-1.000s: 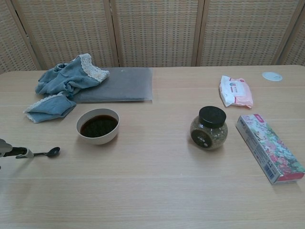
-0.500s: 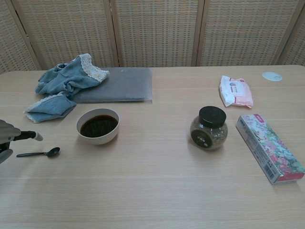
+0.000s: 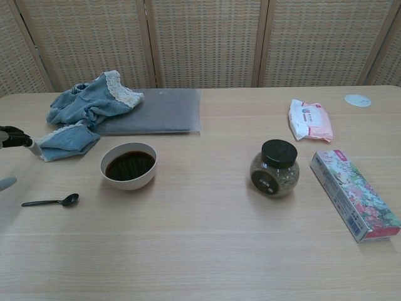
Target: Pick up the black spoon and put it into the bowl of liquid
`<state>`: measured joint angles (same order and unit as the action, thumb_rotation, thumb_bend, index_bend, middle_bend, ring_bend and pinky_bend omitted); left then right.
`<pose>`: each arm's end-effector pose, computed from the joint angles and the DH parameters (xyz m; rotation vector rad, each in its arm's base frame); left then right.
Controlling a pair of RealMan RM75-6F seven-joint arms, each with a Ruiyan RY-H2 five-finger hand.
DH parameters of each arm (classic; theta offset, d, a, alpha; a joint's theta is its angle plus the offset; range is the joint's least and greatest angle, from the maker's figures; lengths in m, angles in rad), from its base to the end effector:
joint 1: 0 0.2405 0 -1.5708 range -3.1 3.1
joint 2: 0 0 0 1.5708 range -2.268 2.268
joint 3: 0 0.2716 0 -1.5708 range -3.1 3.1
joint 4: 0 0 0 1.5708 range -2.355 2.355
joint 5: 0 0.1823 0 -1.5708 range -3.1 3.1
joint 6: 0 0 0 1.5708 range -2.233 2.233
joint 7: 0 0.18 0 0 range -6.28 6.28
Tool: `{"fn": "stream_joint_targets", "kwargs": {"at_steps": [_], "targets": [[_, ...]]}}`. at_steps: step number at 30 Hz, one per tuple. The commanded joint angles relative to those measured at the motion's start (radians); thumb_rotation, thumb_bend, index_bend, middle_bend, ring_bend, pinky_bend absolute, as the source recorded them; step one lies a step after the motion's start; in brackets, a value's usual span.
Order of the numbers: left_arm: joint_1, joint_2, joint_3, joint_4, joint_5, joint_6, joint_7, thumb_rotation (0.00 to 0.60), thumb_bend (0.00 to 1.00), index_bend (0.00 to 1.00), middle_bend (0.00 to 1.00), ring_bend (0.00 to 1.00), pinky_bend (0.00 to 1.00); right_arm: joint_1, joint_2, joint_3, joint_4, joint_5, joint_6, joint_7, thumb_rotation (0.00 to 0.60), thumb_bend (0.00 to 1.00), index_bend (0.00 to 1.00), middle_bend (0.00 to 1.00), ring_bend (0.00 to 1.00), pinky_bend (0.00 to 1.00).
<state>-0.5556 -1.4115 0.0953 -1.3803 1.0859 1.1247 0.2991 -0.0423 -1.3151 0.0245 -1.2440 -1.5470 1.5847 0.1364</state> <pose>-0.3023 0.3290 0.0529 -1.7265 -0.9090 -0.5502 -0.3716 -0.1685 0.1657 1.3201 -0.8774 0.8529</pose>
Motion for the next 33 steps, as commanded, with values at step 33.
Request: {"fn": "stream_joint_targets", "kwargs": {"at_steps": [33], "targets": [[0.130, -0.249, -0.105, 0.375, 0.135, -0.054, -0.168, 0.600, 0.40, 0.49, 0.06, 0.00, 0.00, -0.005, 0.006, 0.004, -0.008, 0.010, -0.001, -0.010, 0.600, 0.21, 0.17, 0.18, 0.01, 0.04]]}}
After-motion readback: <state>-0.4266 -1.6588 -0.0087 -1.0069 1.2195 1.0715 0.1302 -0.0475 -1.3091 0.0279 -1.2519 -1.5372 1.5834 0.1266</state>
